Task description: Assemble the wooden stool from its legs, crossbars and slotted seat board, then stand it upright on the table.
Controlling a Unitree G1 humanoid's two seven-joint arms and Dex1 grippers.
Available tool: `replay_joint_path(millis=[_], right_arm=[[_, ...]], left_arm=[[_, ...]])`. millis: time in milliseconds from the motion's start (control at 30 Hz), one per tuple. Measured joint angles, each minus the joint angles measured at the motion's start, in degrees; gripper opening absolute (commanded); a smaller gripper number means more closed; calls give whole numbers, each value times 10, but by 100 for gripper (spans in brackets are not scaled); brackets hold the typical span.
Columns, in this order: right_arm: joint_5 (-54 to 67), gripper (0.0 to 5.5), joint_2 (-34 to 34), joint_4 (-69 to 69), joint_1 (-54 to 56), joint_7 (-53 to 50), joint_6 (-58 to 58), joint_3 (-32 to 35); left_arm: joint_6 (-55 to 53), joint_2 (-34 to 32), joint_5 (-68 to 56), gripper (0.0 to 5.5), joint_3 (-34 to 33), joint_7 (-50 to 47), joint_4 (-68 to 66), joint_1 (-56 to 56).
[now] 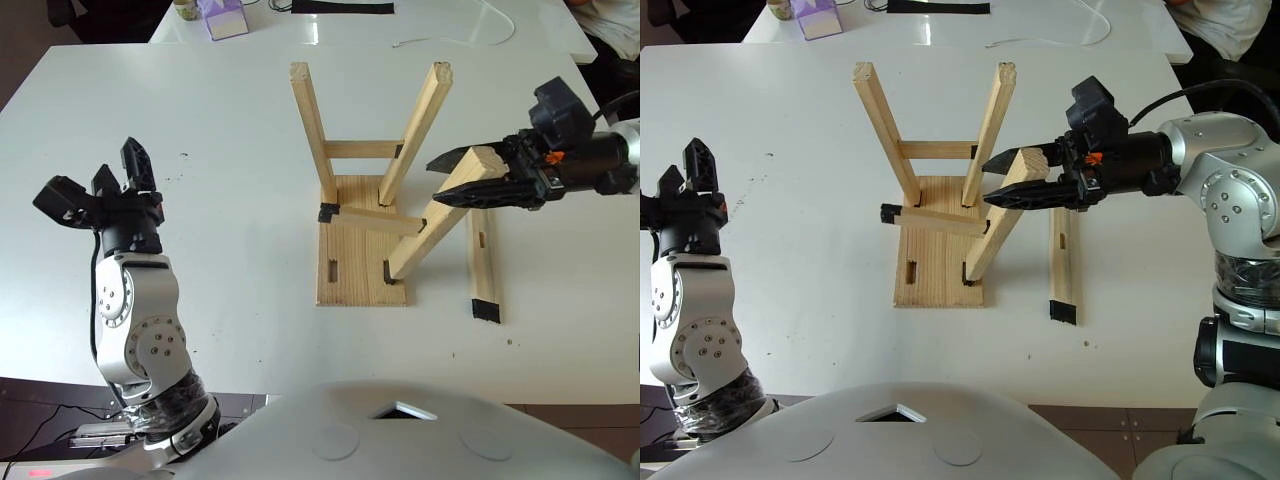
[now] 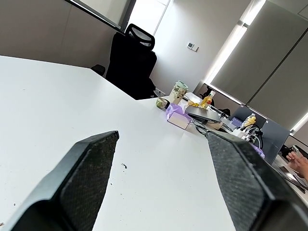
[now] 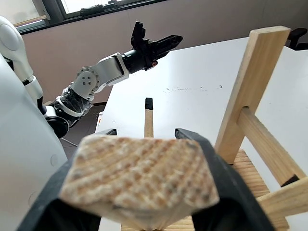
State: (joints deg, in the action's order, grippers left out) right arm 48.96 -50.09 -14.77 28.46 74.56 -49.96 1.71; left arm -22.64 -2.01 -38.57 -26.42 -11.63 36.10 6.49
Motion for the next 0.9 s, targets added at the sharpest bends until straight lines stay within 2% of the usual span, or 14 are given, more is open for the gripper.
replay_joint_path(millis=[233, 533, 867, 900], right_arm=[[-22, 204, 6, -3, 16, 2, 18, -22], [-77, 204, -9, -86, -21, 8, 125, -60], [-102, 204, 6, -66, -13, -41, 154, -110], [-102, 240, 12, -61, -7, -49, 151, -114]], left_arm=[[-2, 6, -2, 339, 18, 0, 6, 20], [1, 31, 4, 339, 58, -9, 16, 39], [12, 38, 28, 339, 86, -8, -7, 17], [15, 38, 30, 339, 86, -8, -9, 15]])
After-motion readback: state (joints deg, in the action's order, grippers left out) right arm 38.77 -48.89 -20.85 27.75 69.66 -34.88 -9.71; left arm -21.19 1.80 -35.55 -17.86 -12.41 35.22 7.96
